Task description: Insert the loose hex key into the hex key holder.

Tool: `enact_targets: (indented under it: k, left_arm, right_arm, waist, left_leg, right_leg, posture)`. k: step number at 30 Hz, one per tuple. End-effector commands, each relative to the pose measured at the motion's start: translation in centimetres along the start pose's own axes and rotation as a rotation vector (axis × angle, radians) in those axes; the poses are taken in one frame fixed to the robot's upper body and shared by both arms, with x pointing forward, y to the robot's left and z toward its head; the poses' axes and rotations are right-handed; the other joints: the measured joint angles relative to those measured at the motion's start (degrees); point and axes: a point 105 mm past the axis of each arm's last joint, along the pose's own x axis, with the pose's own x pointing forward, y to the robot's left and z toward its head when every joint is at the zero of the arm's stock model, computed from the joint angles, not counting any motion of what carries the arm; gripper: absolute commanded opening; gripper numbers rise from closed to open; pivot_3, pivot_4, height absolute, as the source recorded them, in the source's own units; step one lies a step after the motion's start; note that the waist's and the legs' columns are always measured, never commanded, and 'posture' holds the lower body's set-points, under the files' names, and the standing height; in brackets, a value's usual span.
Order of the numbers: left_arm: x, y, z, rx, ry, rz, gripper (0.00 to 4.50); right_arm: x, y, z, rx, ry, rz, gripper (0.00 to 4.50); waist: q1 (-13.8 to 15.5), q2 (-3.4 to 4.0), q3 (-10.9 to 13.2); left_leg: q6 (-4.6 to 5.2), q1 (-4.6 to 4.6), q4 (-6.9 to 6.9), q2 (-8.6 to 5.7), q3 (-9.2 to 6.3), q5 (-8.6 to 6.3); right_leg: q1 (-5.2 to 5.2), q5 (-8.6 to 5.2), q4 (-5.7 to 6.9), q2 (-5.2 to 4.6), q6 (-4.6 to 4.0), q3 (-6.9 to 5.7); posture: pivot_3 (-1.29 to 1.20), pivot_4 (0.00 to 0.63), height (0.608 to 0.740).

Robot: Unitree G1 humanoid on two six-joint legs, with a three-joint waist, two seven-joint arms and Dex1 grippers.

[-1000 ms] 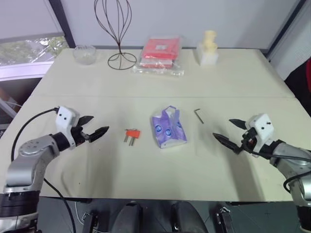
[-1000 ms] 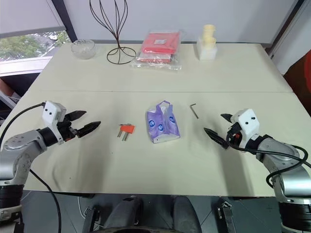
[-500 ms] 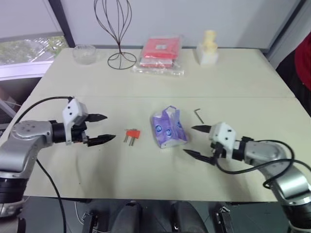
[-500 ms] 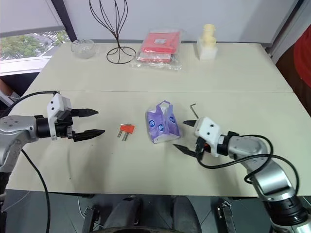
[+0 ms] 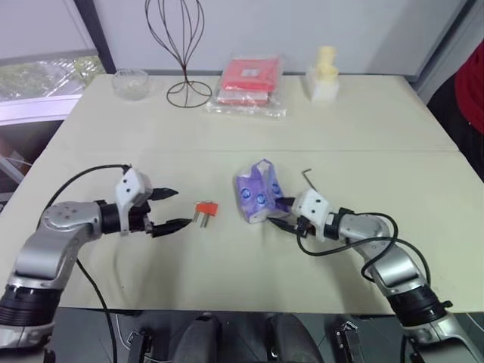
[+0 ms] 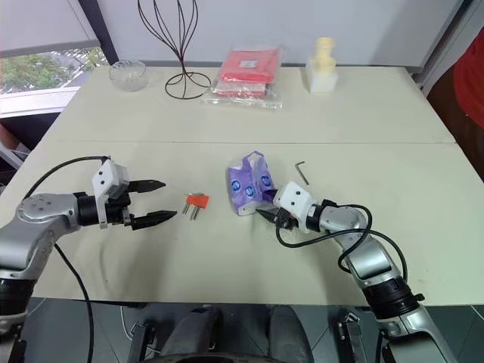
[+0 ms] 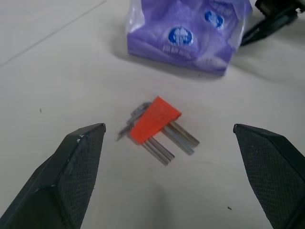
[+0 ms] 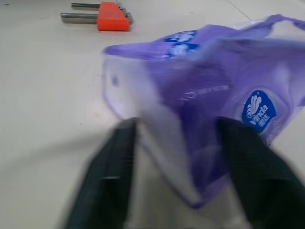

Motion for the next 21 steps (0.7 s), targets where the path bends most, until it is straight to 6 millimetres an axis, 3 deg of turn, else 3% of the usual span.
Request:
enact_targets:
  k: [1, 2, 6, 9, 12, 14, 16, 21]
  left_arm:
    - [0.0, -0.1, 0.6, 0.036, -0.021, 0.012, 4.5]
    - [0.0, -0.1, 0.5, 0.034, -0.021, 0.014, 4.5]
    - [0.2, -0.1, -0.1, 0.023, -0.013, 0.02, 4.5]
    - [0.2, -0.1, -0.3, 0.014, -0.012, 0.025, 4.5]
    - [0.3, -0.1, -0.4, 0.013, -0.014, 0.025, 4.5]
    - [0.5, -0.2, -0.2, 0.007, -0.027, 0.024, 4.5]
    - [0.8, -0.2, -0.2, 0.004, -0.032, 0.019, 4.5]
    - [1.4, -0.3, -0.2, 0.007, -0.036, 0.005, 4.5]
  right_arm:
    - [-0.2, -0.3, 1.3, -0.039, -0.048, -0.005, 0.46]
    - [-0.2, -0.4, 1.4, -0.044, -0.048, -0.006, 0.03]
    - [-0.3, -0.6, 1.9, -0.071, -0.052, -0.012, 0.03]
    - [-0.7, -1.8, 2.9, -0.104, -0.077, -0.087, 0.03]
    - [-2.0, -6.0, 4.5, -0.073, -0.159, -0.336, 0.03]
    - [-5.6, -11.7, 4.1, -0.132, -0.107, -0.674, 0.03]
    - [-9.0, -15.2, 3.0, -0.221, -0.002, -0.889, 0.03]
    - [-12.1, -18.1, 0.1, -0.359, 0.205, -1.035, 0.03]
  waist:
    - [0.01, 0.0, 0.0]
    - [0.01, 0.0, 0.0]
    - [-0.02, 0.0, 0.0]
    - [-0.04, 0.0, 0.0]
    - [-0.08, 0.0, 0.0]
    - [-0.04, 0.01, 0.0]
    - [0.44, 0.02, 0.0]
    - [0.22, 0.0, 0.0]
  left_leg:
    - [0.0, 0.0, 0.01, 0.0, 0.0, 0.0]
    - [0.0, 0.0, 0.01, 0.0, 0.0, 0.0]
    - [0.0, 0.0, 0.01, 0.0, 0.0, 0.0]
    - [0.0, 0.0, 0.0, 0.0, 0.0, 0.0]
    - [0.0, 0.0, 0.01, 0.0, 0.01, 0.0]
    - [-0.01, 0.0, 0.01, 0.0, 0.01, 0.01]
    - [-0.03, -0.01, 0.02, -0.06, 0.05, 0.02]
    - [-0.27, -0.08, -0.07, -0.13, 0.15, 0.14]
  right_leg:
    - [0.0, 0.0, 0.0, 0.0, 0.0, 0.0]
    - [0.0, 0.0, 0.0, 0.0, 0.0, 0.0]
    - [0.0, 0.0, 0.0, 0.0, 0.0, 0.0]
    - [0.0, 0.0, 0.0, 0.0, 0.0, 0.0]
    - [0.0, 0.0, 0.01, 0.0, 0.0, 0.01]
    - [-0.01, 0.01, 0.02, 0.0, -0.01, 0.01]
    - [-0.03, 0.01, 0.02, -0.03, 0.0, 0.02]
    - [-0.08, 0.01, -0.03, -0.04, 0.0, 0.02]
  posture:
    - [0.0, 0.15, 0.74]
    - [0.0, 0.15, 0.74]
    - [0.0, 0.15, 0.74]
    - [0.0, 0.15, 0.74]
    - [0.0, 0.15, 0.74]
    - [0.0, 0.15, 0.74]
    - [0.0, 0.15, 0.74]
    - [0.0, 0.15, 0.74]
